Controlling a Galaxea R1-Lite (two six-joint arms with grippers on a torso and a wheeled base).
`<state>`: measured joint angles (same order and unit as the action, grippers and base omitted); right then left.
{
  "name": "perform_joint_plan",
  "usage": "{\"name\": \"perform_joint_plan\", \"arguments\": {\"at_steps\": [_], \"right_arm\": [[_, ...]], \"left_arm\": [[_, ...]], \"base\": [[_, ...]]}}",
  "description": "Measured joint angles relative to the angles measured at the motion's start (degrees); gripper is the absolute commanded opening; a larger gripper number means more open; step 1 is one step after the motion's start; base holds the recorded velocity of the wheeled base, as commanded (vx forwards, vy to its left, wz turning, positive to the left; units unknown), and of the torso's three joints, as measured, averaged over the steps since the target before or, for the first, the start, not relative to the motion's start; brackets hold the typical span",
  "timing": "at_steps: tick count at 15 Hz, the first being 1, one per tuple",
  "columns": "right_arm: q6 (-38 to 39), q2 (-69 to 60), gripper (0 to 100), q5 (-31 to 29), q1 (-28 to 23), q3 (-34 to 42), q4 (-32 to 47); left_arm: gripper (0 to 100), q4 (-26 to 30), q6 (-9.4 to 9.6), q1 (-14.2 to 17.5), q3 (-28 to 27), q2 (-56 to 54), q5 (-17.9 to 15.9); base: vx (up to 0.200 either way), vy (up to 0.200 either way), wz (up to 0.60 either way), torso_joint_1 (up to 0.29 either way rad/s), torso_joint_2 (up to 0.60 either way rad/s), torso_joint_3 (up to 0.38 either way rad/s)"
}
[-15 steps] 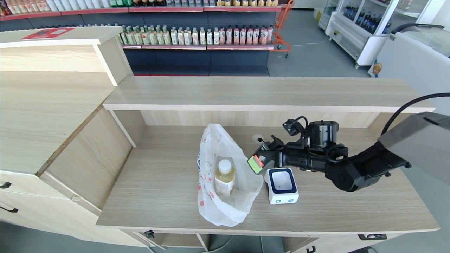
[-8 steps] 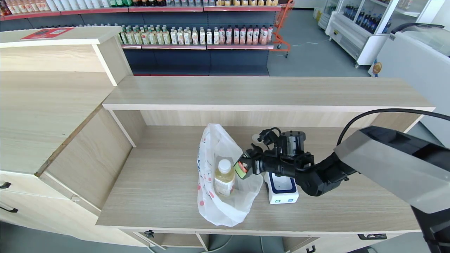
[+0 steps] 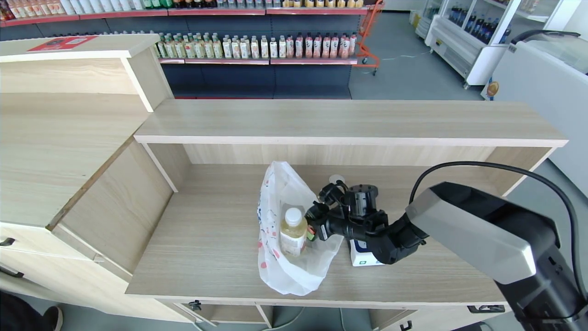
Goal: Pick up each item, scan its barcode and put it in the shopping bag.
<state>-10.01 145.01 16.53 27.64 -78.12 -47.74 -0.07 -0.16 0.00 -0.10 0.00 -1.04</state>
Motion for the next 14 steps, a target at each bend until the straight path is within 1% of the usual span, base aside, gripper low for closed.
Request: {"name": "perform_joint_plan", "arguments": {"at_steps": [2, 3, 6, 7, 11, 14], "right_arm": [[-0.59, 1.22, 0, 0.07, 0.04, -1.04, -0.05], [-0.68, 1.57, 100, 0.11, 0.04, -1.49, -0.07], [0.41, 1.83, 100, 0.44, 0.15, -3.11, -0.11], [2.16, 1.57, 100, 0.57, 0.15, -3.25, -0.02], [15.15, -2.97, 100, 0.77, -0.60, -3.02, 0.26], [18.30, -8.33, 100, 3.19, -3.06, 0.30, 0.45]], "left_arm": [[100, 0.00, 0.00, 0.00, 0.00, 0.00, 0.00], [100, 0.00, 0.00, 0.00, 0.00, 0.00, 0.00], [100, 0.00, 0.00, 0.00, 0.00, 0.00, 0.00], [100, 0.00, 0.00, 0.00, 0.00, 0.00, 0.00], [100, 0.00, 0.00, 0.00, 0.00, 0.00, 0.00], [100, 0.00, 0.00, 0.00, 0.00, 0.00, 0.00]], "base": [[0.000, 0.000, 0.00, 0.000, 0.00, 0.000], [0.000, 0.000, 0.00, 0.000, 0.00, 0.000], [0.000, 0.000, 0.00, 0.000, 0.00, 0.000], [0.000, 0.000, 0.00, 0.000, 0.00, 0.000], [0.000, 0.000, 0.00, 0.000, 0.00, 0.000], [0.000, 0.000, 0.00, 0.000, 0.00, 0.000]]}}
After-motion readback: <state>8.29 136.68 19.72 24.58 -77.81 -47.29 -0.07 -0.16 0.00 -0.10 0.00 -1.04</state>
